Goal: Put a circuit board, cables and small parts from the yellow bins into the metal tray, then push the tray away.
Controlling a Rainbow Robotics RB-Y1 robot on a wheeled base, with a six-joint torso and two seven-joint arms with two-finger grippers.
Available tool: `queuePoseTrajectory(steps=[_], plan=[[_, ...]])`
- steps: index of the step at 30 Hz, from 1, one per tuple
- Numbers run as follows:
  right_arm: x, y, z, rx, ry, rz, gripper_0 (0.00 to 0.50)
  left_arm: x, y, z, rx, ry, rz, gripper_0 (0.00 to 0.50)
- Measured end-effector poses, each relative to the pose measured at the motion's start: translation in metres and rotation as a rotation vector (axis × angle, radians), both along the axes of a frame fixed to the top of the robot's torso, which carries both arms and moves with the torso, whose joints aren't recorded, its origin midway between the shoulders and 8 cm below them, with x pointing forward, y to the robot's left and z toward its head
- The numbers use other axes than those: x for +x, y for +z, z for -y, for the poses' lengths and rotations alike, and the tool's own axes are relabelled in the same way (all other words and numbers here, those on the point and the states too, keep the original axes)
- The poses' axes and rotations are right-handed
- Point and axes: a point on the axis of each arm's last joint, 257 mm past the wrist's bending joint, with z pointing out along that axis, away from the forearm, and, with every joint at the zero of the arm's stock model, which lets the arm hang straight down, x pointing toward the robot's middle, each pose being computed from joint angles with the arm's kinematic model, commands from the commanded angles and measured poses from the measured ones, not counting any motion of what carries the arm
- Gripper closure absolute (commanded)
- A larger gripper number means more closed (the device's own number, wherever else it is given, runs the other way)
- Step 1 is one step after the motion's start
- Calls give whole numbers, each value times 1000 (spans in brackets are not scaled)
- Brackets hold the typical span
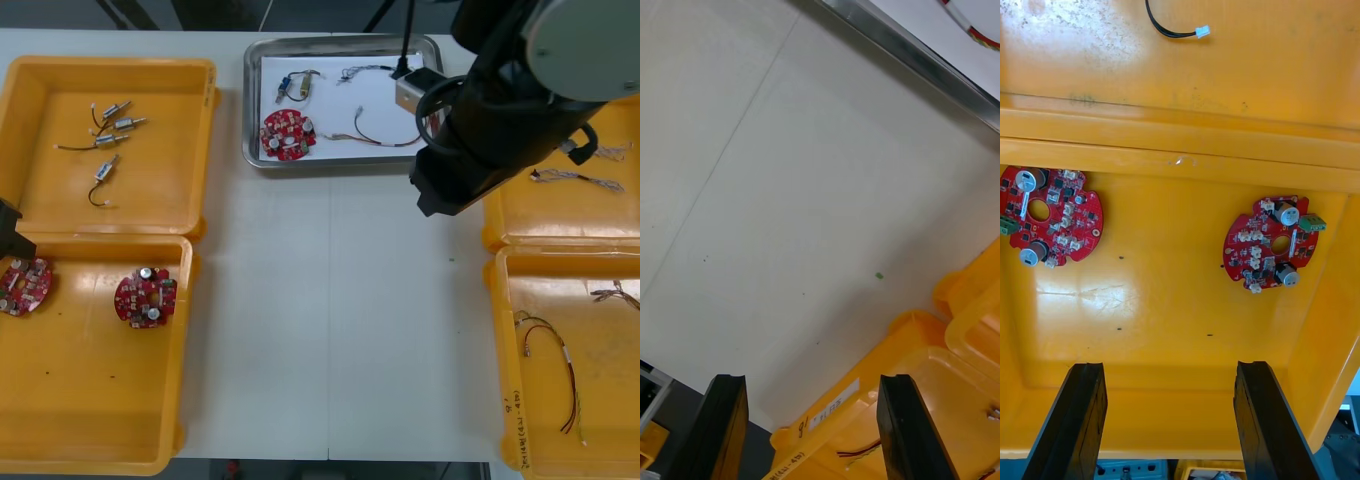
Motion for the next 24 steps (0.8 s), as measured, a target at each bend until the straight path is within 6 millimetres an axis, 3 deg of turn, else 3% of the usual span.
queuePoseTrajectory(steps=[5,14,24], plan=[[-4,13,32,101,-120,4,0,0,0,0,0,0,0,0],[-9,28,109,236,-328,52,0,0,0,0,0,0,-1,0],[-18,26,175,292,-512,73,0,-1,-1,0,0,0,-1,0]])
